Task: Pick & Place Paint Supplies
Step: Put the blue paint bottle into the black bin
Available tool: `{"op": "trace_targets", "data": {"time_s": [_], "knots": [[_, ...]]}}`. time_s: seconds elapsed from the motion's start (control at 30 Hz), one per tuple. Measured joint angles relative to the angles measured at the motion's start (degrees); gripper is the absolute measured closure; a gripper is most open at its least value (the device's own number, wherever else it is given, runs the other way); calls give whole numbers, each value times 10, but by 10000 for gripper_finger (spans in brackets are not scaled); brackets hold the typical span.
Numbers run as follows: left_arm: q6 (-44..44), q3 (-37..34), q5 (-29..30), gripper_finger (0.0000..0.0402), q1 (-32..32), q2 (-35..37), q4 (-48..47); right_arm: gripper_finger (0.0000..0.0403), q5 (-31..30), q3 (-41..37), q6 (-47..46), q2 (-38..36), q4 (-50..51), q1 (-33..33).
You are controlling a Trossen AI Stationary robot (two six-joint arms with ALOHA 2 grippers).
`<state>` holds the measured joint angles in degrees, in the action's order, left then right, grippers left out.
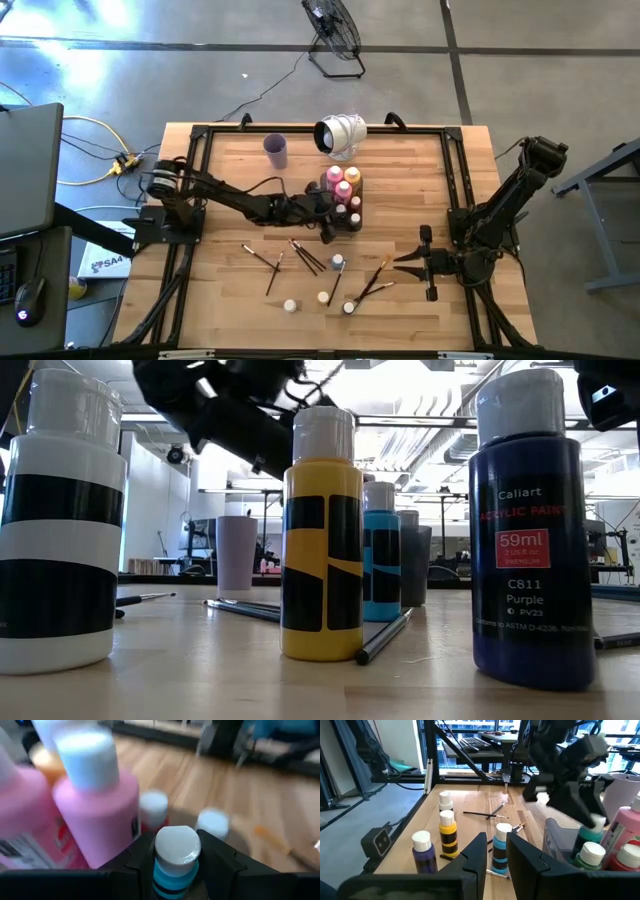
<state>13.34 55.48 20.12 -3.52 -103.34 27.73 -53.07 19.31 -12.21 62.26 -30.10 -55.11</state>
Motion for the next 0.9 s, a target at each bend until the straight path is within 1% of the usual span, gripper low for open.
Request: {"op": "trace_targets", "data": {"time_s": [0.1, 0.2, 0.27, 0.57, 0.67, 0.9], "knots": [[-1, 24, 11, 275, 1, -2, -65, 339, 0, 0, -1, 0, 0, 0], [-2, 42, 30, 275, 1, 0, -98, 339, 0, 0, -2, 0, -1, 0], [-13, 47, 32, 275, 1, -1, -106, 339, 0, 0, -1, 0, 0, 0], [-10, 53, 29, 275, 1, -1, -108, 339, 0, 0, 0, 0, 0, 0], [3, 53, 29, 275, 0, -1, -109, 339, 0, 0, 0, 0, 0, 0], [6, 53, 28, 275, 0, -17, -96, 339, 1, 0, 0, 0, 0, 0]]}}
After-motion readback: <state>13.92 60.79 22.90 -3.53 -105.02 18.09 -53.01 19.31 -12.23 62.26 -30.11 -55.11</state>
